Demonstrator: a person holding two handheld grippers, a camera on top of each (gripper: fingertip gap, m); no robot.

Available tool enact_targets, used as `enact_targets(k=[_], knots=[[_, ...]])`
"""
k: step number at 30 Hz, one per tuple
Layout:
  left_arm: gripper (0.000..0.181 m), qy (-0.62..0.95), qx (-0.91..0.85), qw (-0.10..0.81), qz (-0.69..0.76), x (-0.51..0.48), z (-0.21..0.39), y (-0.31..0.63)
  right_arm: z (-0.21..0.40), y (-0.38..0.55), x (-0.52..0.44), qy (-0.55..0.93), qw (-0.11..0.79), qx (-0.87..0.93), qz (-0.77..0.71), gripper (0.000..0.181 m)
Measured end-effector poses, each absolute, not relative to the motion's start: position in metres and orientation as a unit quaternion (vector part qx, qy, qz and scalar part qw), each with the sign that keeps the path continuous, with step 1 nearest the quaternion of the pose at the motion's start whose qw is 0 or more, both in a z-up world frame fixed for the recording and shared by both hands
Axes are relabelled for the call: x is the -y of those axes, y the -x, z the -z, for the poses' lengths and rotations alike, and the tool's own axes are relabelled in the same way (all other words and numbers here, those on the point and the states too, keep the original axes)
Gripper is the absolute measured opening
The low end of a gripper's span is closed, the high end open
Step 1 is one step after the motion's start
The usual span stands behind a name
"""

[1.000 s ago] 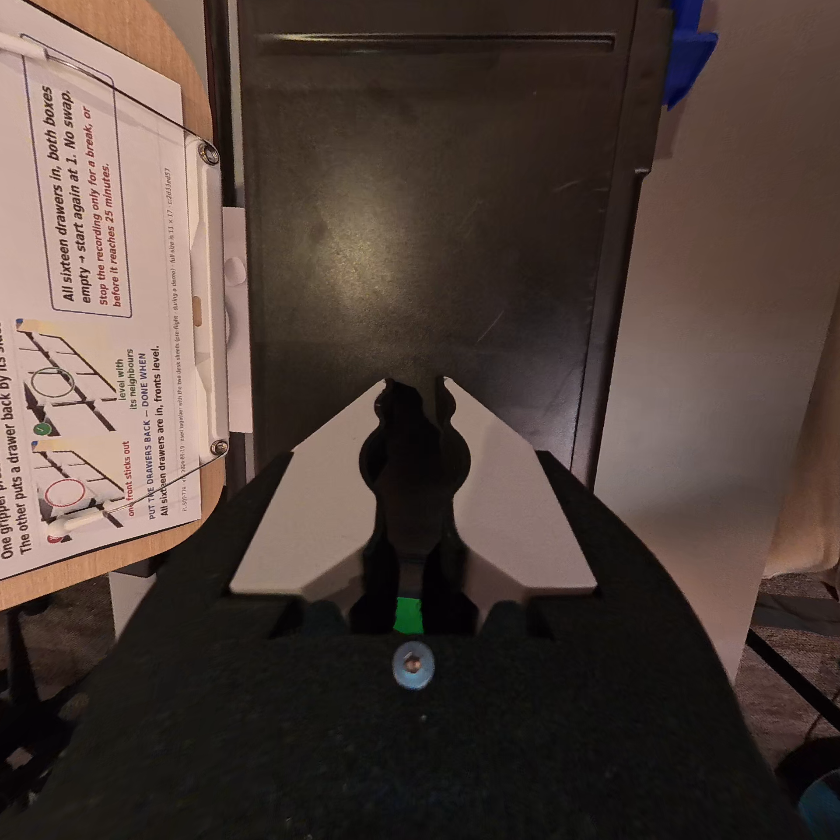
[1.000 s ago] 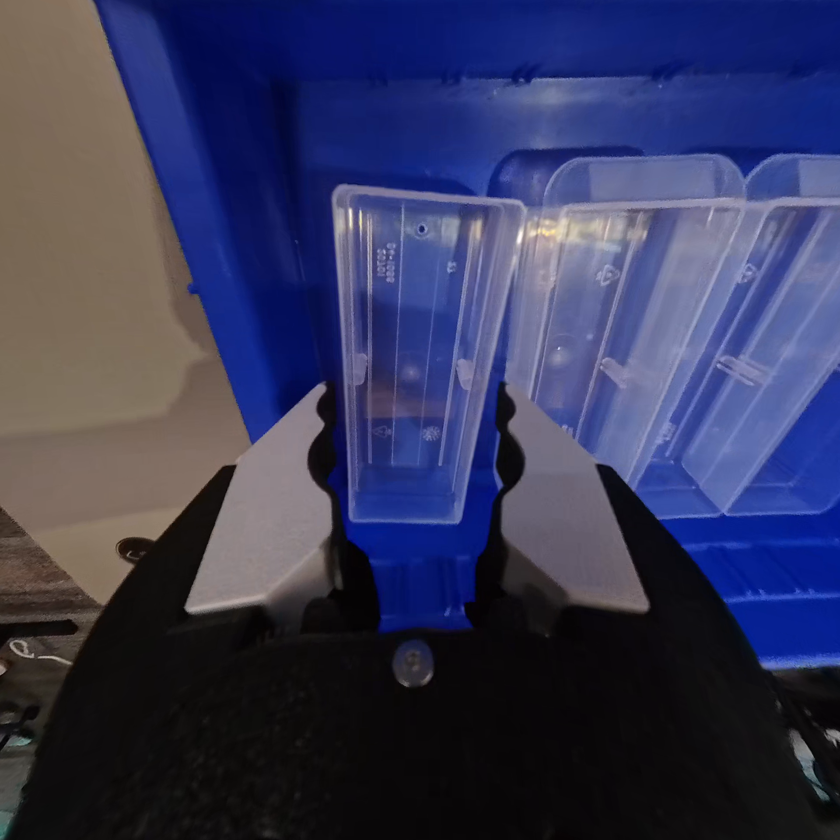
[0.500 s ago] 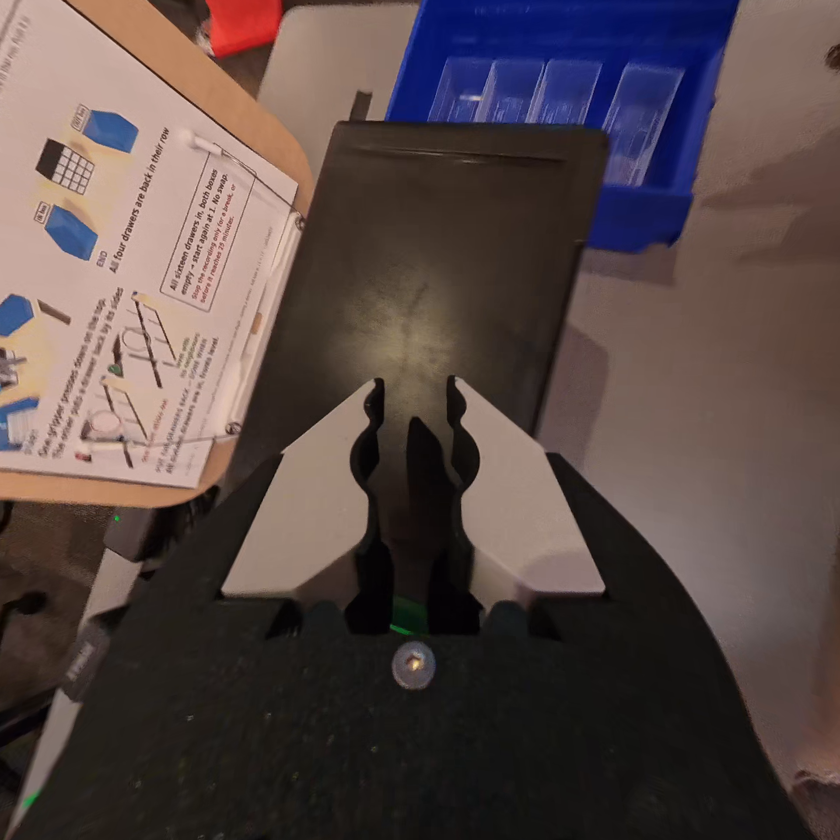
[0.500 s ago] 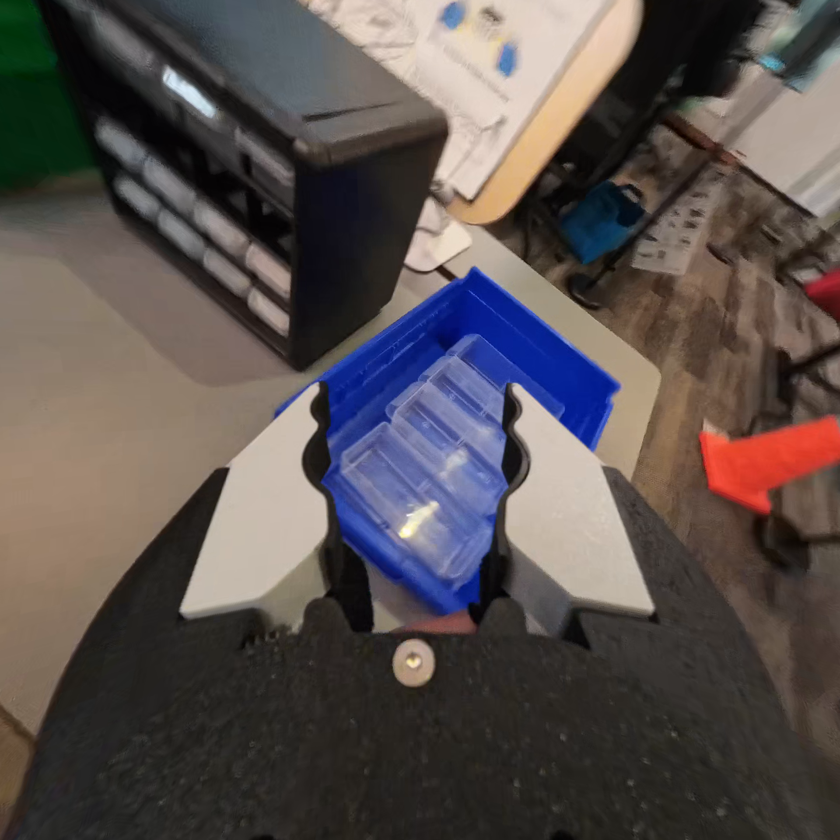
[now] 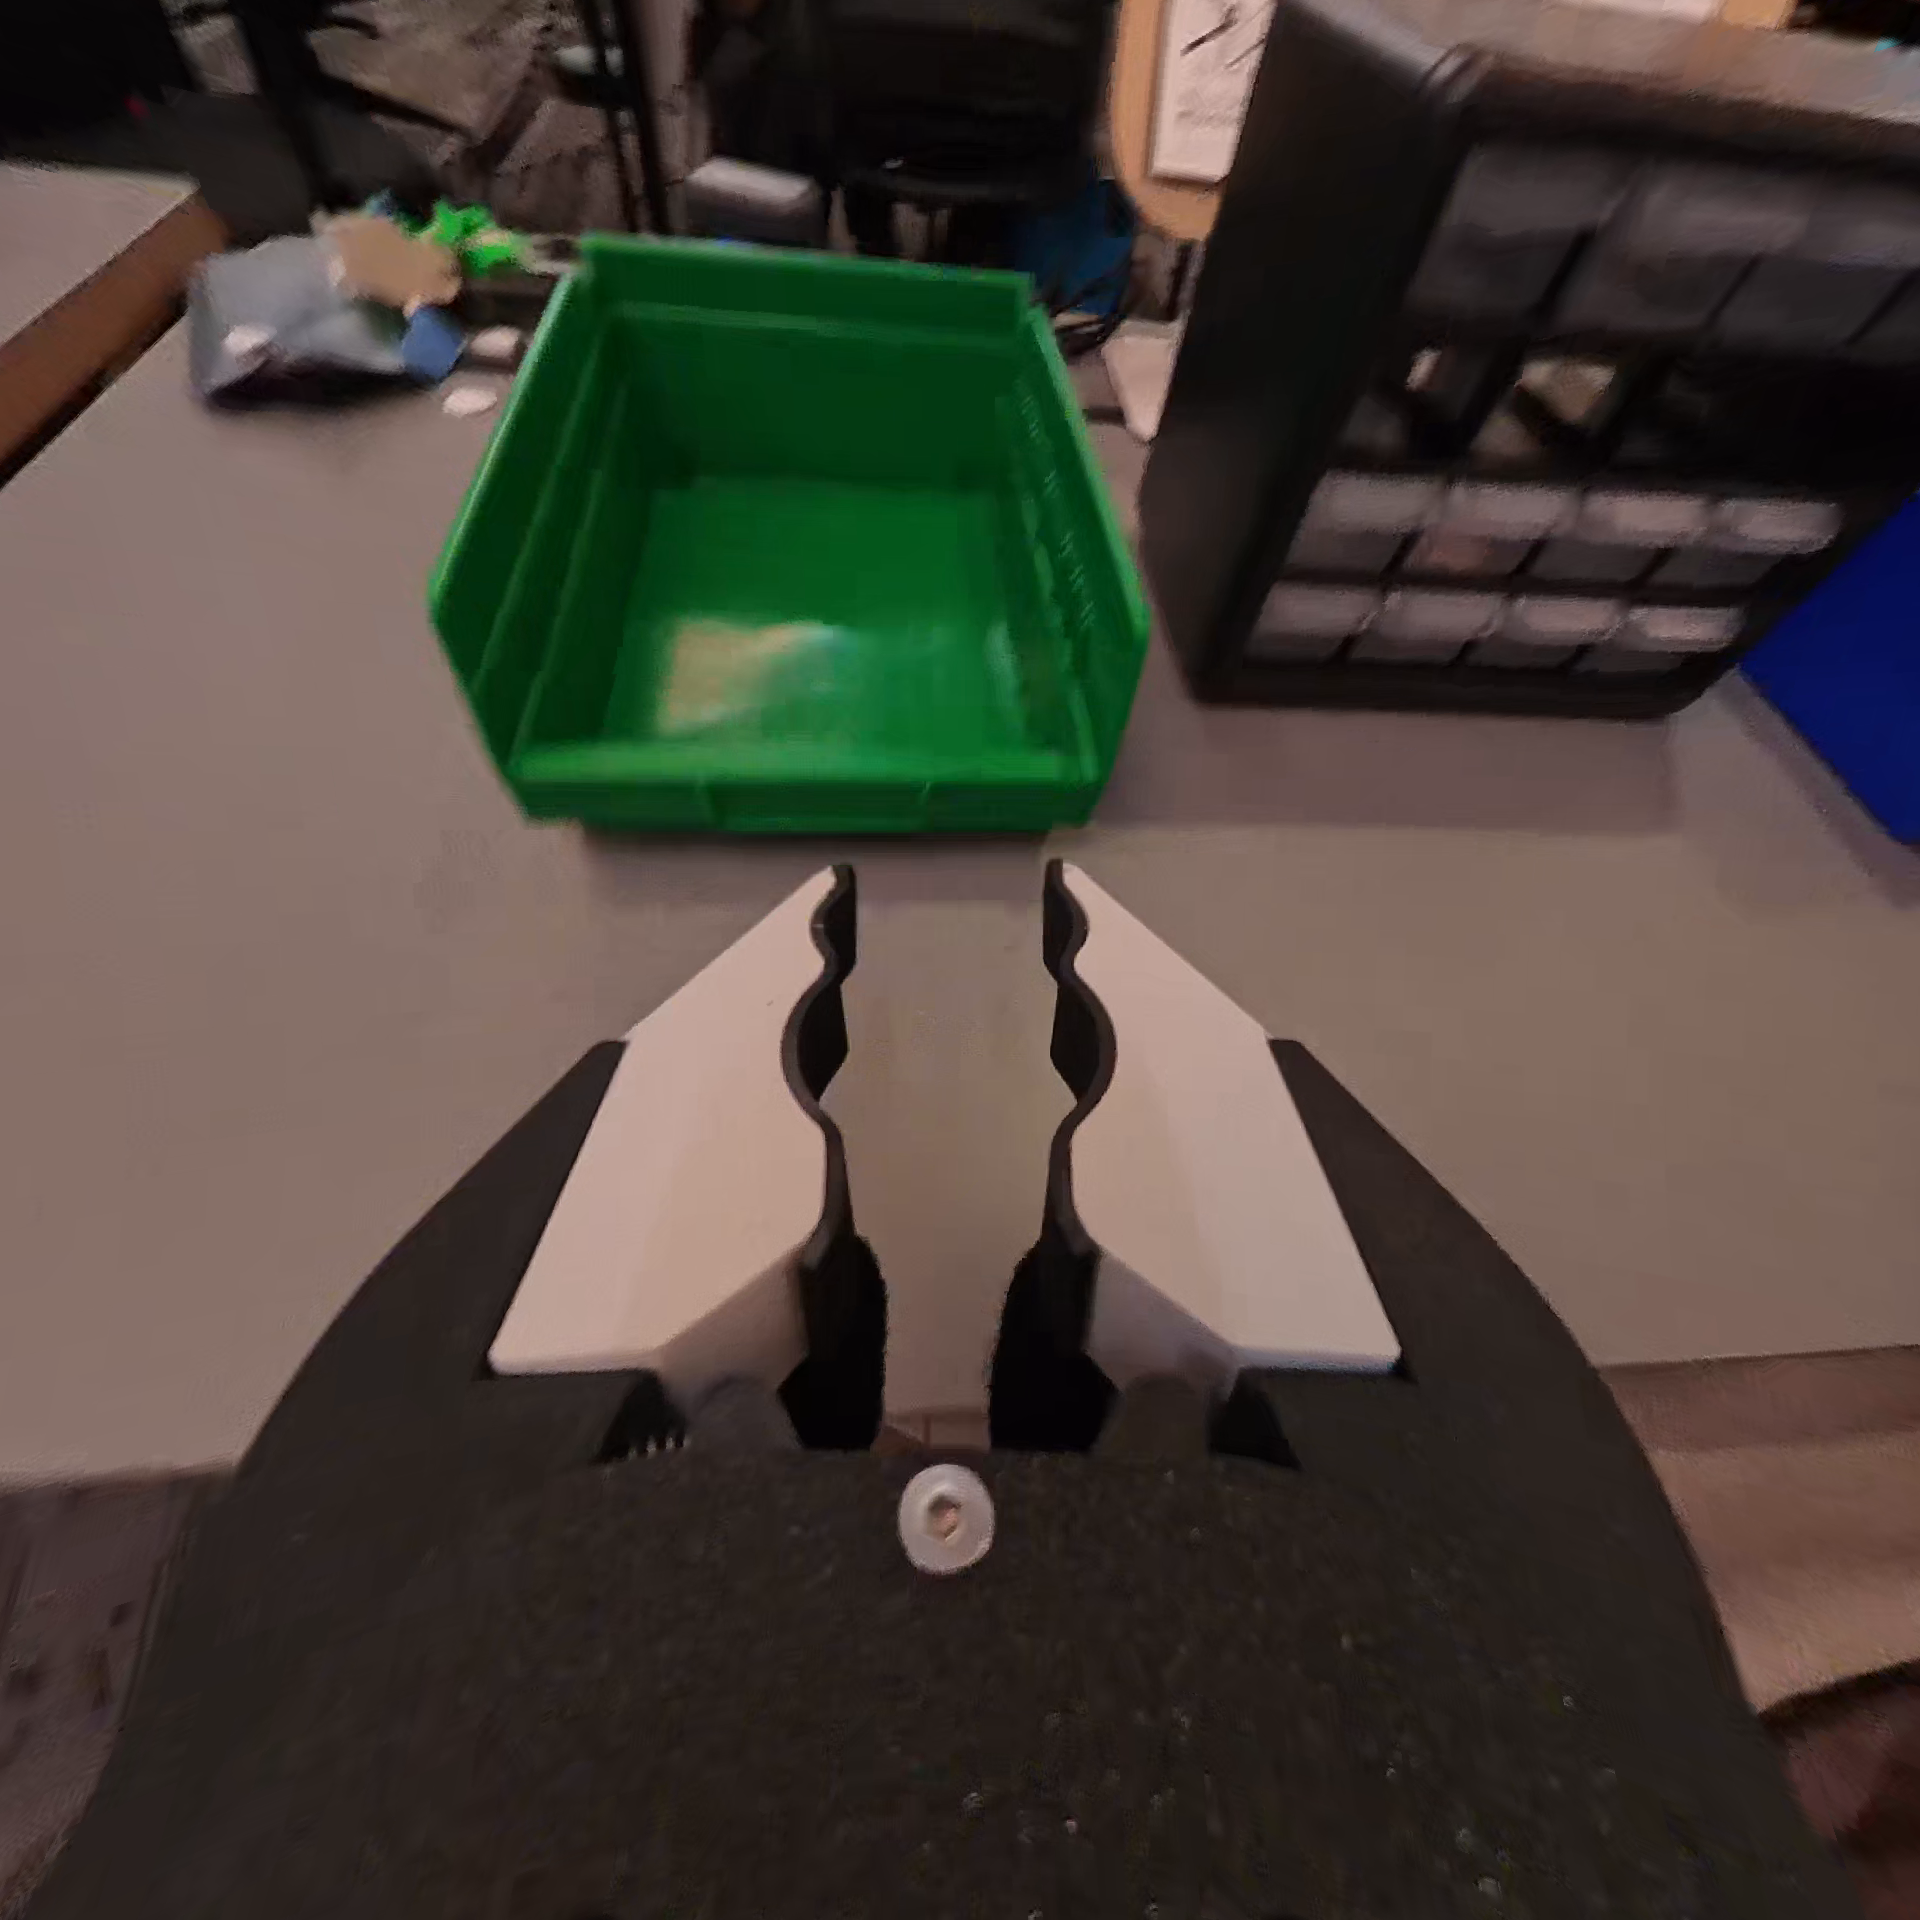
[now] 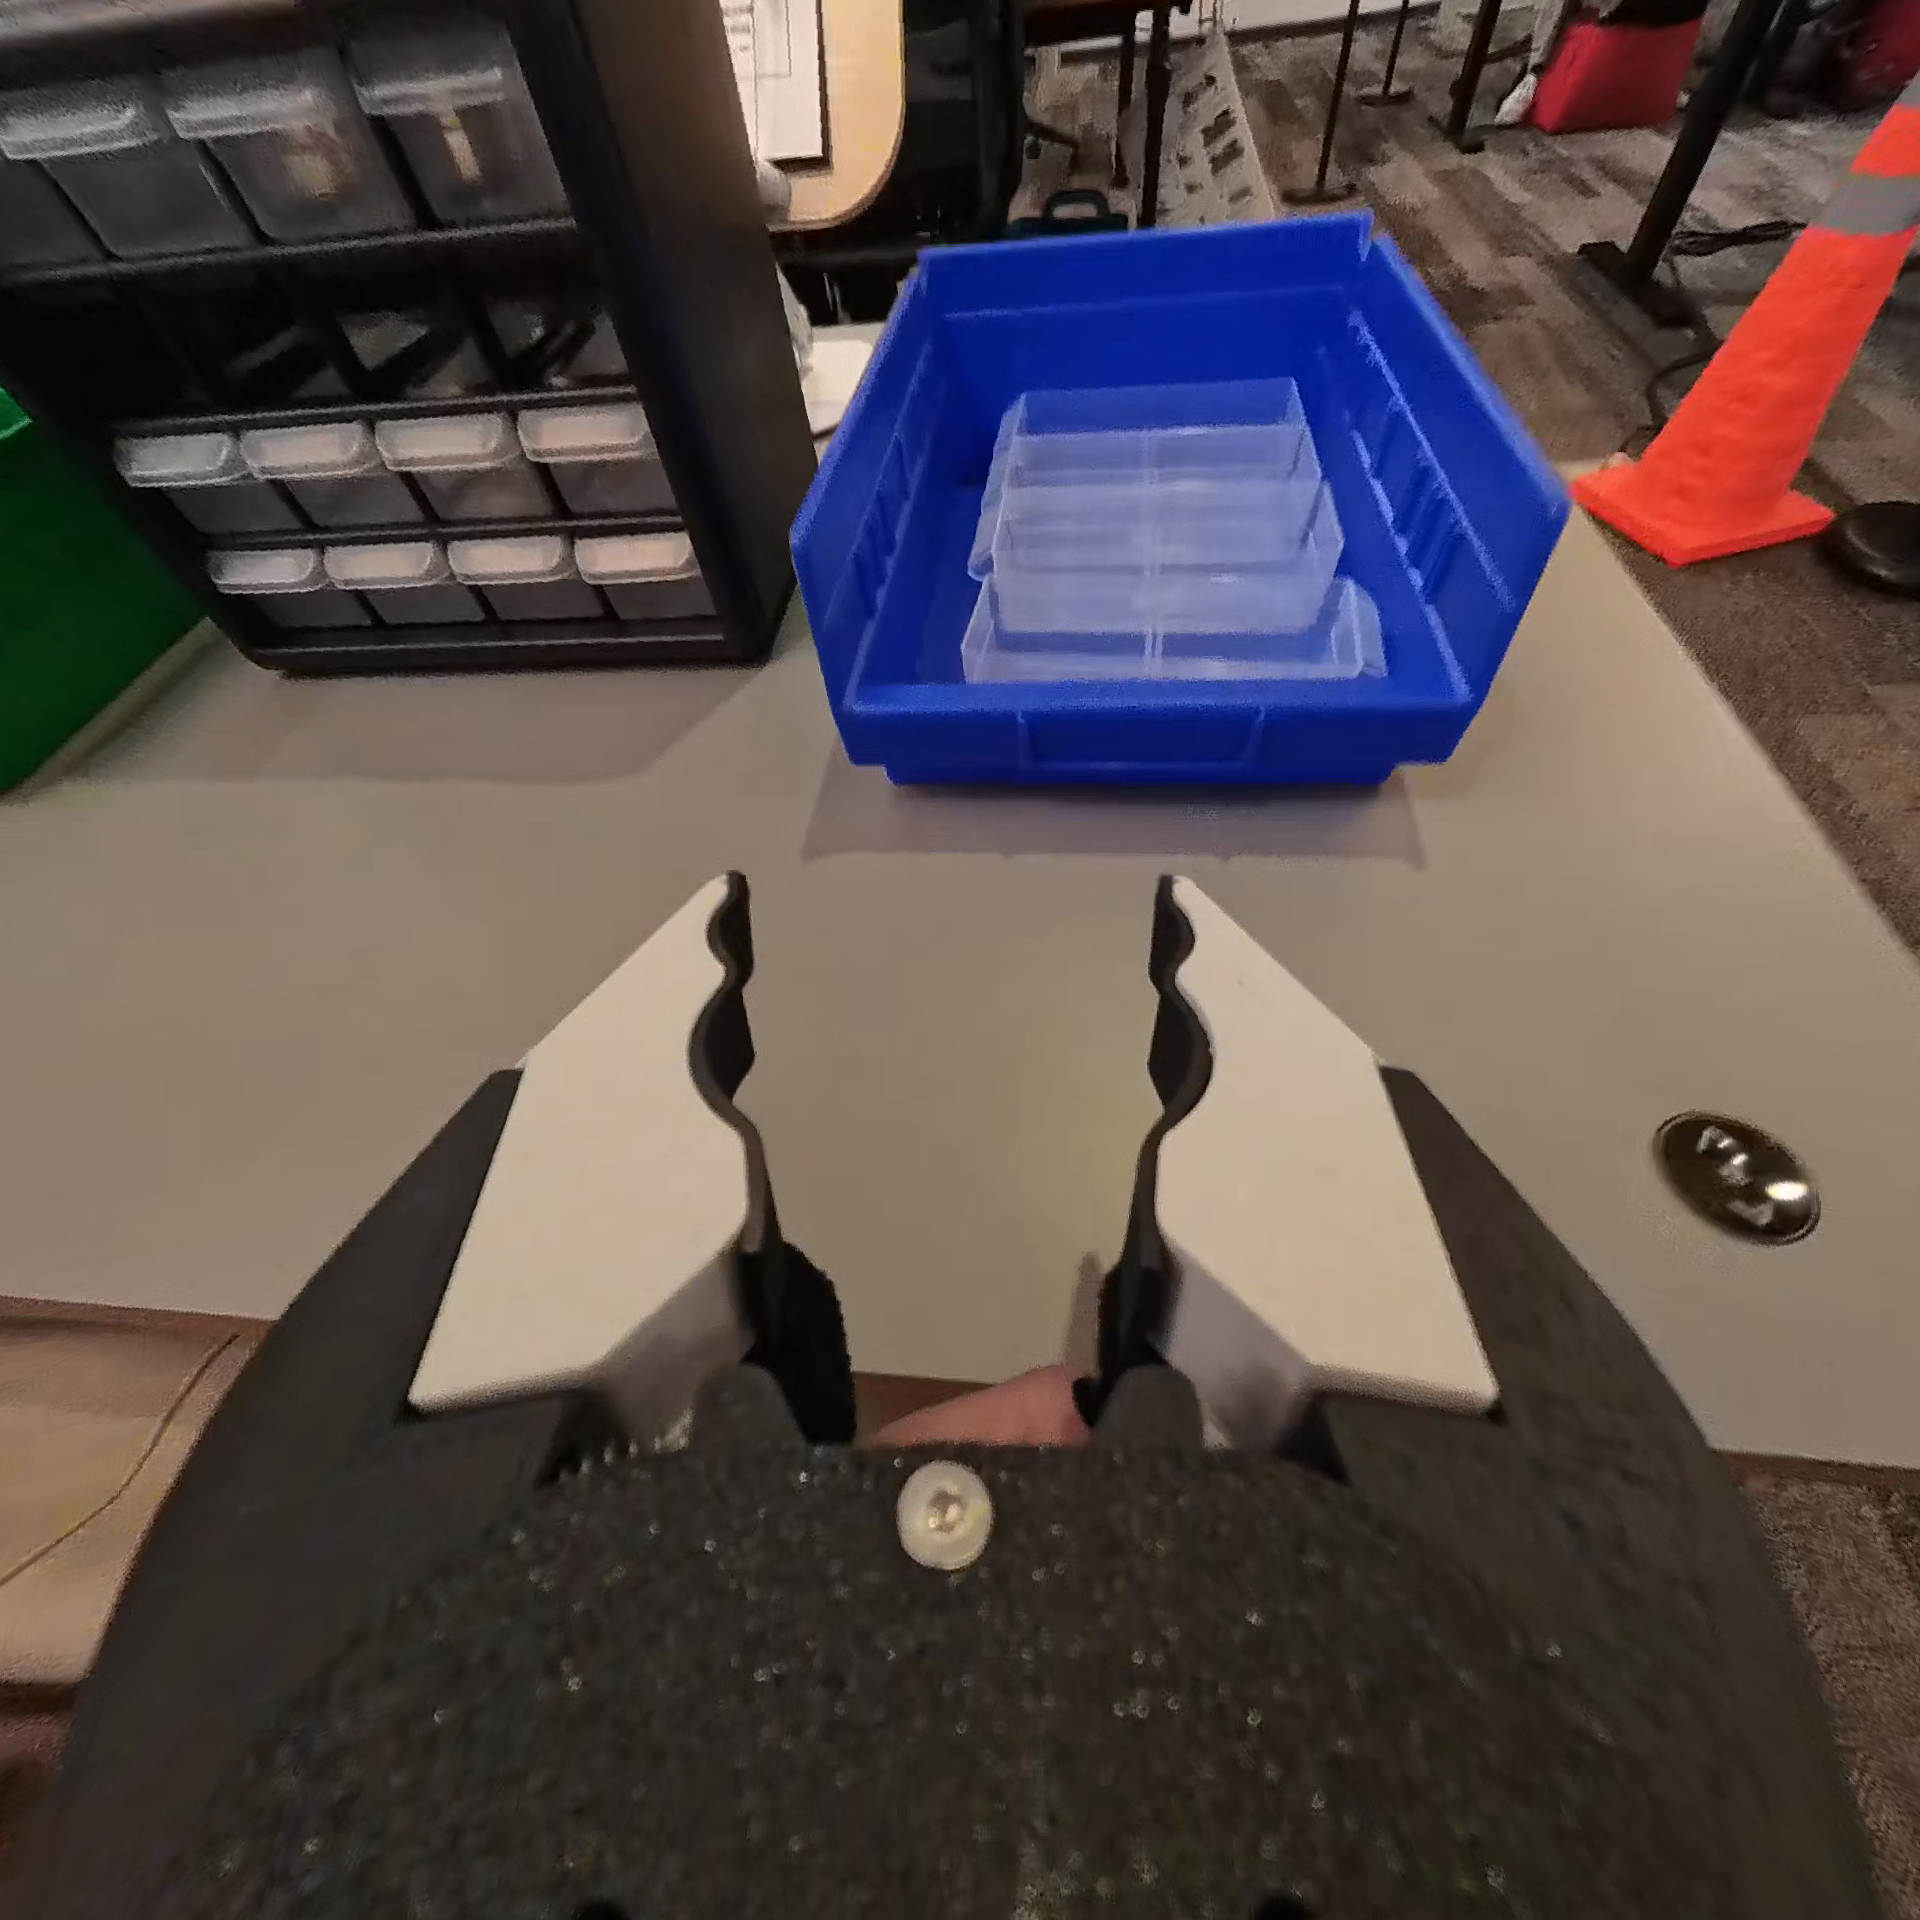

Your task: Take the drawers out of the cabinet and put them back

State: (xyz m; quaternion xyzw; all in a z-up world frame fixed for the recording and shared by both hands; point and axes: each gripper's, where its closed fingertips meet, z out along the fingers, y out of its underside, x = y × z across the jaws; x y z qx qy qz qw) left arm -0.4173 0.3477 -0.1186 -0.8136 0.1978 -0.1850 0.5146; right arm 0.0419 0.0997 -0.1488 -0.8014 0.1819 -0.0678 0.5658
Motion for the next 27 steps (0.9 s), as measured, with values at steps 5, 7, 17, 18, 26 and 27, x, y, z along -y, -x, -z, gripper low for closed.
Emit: enact_targets(k=[5,7,17,18,26,27], knots=[[0.038,0.835,-0.160,0.493,0.184,-0.328,0.164,0.442,0.158,-0.036,-0.105,0.808,0.560,-0.173,0.054,0.077],[0.042,0.829,-0.182,0.496,0.183,-0.329,0.156,0.442,0.158,-0.038,-0.109,0.813,0.557,-0.155,0.073,0.077],[0.041,0.818,-0.190,0.512,0.180,-0.342,0.155,0.462,0.165,-0.043,-0.111,0.827,0.533,-0.153,0.089,0.077],[0.041,0.821,-0.193,0.508,0.176,-0.342,0.158,0.464,0.163,-0.041,-0.111,0.824,0.539,-0.156,0.079,0.077],[0.036,0.814,-0.198,0.535,0.106,-0.365,0.149,0.456,0.143,-0.072,-0.124,0.805,0.554,-0.156,0.143,0.075],[0.037,0.811,-0.218,0.534,0.102,-0.364,0.149,0.442,0.154,-0.073,-0.123,0.820,0.528,-0.183,0.123,0.076]])
